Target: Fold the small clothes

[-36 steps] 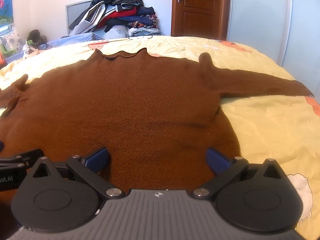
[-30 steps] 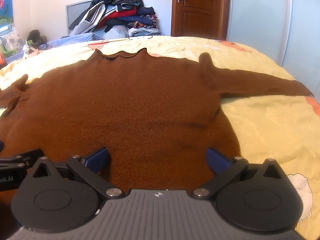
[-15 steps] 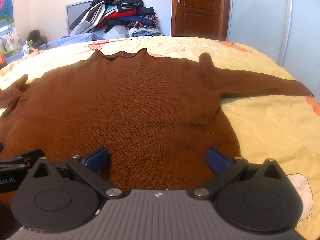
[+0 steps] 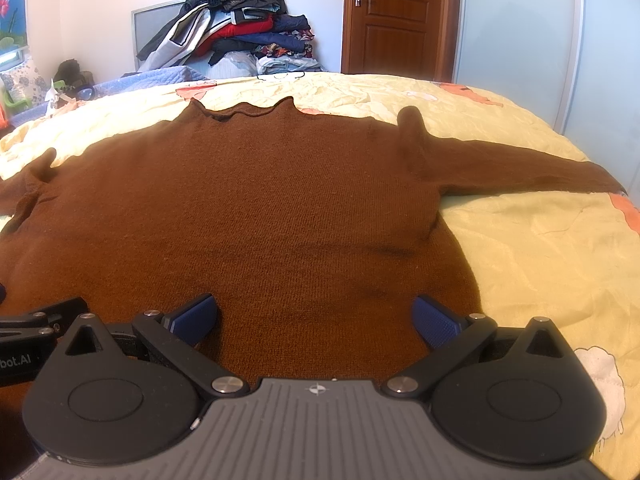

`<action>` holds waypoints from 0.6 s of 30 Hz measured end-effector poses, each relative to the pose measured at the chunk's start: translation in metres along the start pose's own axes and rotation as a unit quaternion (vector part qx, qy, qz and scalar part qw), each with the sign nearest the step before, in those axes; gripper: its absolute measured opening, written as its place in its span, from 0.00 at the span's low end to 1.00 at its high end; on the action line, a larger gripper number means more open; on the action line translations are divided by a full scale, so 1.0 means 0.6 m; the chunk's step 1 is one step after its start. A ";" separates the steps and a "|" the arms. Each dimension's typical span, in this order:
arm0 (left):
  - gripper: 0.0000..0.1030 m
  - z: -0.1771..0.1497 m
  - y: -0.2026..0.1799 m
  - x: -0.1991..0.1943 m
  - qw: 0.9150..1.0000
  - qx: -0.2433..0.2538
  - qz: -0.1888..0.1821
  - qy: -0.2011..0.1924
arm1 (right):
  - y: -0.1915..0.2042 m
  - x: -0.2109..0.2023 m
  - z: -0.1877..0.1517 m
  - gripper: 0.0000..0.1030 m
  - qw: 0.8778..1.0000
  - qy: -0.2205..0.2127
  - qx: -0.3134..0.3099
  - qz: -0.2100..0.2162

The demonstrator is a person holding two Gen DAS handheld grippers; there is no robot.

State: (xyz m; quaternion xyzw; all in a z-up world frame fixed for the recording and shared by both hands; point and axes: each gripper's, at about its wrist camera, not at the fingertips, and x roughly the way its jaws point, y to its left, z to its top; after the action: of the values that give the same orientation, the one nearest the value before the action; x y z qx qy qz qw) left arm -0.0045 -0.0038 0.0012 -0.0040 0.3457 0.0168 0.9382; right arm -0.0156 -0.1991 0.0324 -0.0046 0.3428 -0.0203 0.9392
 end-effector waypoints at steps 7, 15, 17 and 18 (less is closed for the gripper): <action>1.00 -0.001 -0.001 0.000 1.000 0.002 0.002 -0.001 | 0.000 -0.006 0.003 1.00 1.000 -0.002 0.005 0.006; 1.00 -0.001 0.001 0.001 1.000 0.001 -0.001 -0.001 | -0.002 0.000 0.003 1.00 1.000 -0.002 0.002 0.002; 1.00 -0.001 0.001 0.000 1.000 0.001 -0.001 -0.001 | -0.002 0.000 0.003 1.00 1.000 -0.002 0.002 0.002; 1.00 -0.001 0.001 0.000 1.000 0.001 -0.001 -0.001 | -0.002 0.000 0.003 1.00 1.000 -0.002 0.002 0.002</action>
State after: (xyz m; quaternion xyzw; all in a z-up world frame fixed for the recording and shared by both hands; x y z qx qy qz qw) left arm -0.0048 -0.0029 0.0005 -0.0037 0.3447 0.0159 0.9386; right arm -0.0144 -0.2002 0.0341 -0.0018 0.3407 -0.0195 0.9400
